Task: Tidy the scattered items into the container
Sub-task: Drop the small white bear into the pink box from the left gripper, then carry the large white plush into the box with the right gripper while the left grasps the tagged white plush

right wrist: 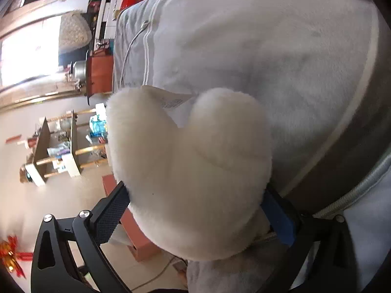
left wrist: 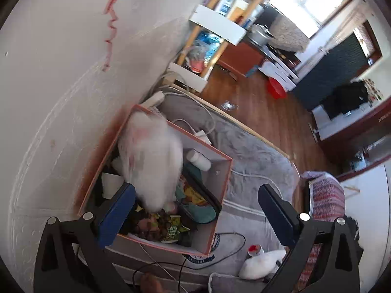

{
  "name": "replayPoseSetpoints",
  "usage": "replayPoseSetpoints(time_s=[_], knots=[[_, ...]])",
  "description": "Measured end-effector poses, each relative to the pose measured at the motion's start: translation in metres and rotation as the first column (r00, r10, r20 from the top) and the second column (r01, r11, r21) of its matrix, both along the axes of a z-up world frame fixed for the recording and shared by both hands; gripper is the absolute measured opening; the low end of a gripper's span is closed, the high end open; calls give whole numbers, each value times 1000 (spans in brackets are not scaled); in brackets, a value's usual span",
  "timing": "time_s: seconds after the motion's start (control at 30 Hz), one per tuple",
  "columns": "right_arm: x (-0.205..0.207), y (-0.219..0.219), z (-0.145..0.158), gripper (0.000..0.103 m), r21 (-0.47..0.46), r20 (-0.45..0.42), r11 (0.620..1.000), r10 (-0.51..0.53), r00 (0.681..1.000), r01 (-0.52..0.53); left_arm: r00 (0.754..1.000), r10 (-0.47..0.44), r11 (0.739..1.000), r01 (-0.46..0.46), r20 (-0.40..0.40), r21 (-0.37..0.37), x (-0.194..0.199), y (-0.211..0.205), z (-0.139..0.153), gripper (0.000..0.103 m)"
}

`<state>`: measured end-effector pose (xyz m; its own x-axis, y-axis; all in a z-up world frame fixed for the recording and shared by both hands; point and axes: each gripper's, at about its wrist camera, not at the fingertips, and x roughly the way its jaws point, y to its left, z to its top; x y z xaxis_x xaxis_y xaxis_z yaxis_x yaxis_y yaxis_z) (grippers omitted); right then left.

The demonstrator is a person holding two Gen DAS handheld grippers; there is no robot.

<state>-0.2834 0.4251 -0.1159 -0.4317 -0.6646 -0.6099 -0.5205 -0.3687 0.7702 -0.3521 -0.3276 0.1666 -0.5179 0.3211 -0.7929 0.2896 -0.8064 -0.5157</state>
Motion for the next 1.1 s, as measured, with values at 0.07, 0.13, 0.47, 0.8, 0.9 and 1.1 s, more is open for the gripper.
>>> replayPoseSetpoints(time_s=[0.07, 0.13, 0.47, 0.8, 0.9, 1.1], knots=[[-2, 1, -1, 102, 3, 5, 1000, -8, 1000, 8, 997, -78, 997, 78, -2, -8, 0, 23, 3, 101], [-3, 2, -4, 102, 3, 16, 1000, -19, 1000, 19, 987, -162, 987, 162, 7, -12, -11, 55, -2, 101], [-14, 13, -17, 102, 4, 16, 995, -97, 995, 97, 765, -607, 788, 615, 216, 38, -28, 335, -111, 101], [-55, -10, -35, 72, -170, -107, 985, -6, 994, -12, 601, -661, 694, 717, 449, 61, -3, 450, -210, 101], [-53, -14, -23, 61, -246, -180, 968, -6, 984, -39, 607, -659, 714, 690, 444, 119, 2, 436, -210, 101], [-45, -33, 24, 59, -330, -337, 938, -14, 941, -105, 677, -659, 741, 659, 328, 131, 17, 363, -125, 101]])
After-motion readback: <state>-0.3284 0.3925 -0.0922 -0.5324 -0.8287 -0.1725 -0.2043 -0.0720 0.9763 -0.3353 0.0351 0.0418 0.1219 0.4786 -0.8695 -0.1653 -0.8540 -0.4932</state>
